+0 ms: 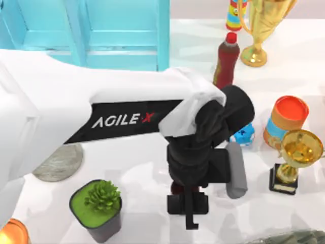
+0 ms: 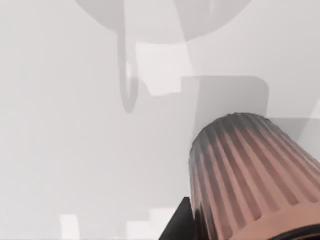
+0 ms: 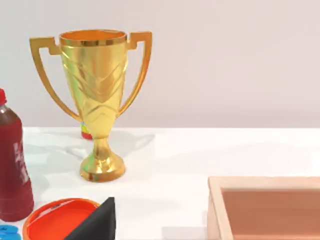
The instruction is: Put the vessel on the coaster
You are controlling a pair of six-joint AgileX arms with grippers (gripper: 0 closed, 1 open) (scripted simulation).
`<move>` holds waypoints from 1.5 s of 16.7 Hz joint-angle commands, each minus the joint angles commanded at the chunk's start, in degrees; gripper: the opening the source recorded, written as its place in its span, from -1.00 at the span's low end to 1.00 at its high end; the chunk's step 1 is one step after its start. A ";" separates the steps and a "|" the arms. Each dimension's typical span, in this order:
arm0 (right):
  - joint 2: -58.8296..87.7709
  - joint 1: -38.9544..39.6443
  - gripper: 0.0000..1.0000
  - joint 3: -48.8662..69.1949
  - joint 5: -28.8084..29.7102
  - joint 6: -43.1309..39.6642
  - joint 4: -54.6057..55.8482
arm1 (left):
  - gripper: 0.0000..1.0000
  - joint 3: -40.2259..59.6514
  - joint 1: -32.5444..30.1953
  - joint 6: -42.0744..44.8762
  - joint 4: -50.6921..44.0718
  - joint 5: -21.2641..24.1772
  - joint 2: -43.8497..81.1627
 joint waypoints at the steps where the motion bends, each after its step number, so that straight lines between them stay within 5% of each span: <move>1: 0.00 0.00 1.00 0.00 0.00 0.00 0.00 | -1.00 0.00 0.00 0.00 0.00 0.00 0.00; 12: 0.00 0.00 1.00 0.00 0.00 0.00 0.00 | -1.00 -0.01 1.98 -2.01 -0.61 0.04 -0.54; 25: 0.00 0.00 1.00 0.00 0.00 0.00 0.00 | -1.00 -0.78 38.99 -45.23 -9.40 1.08 -11.48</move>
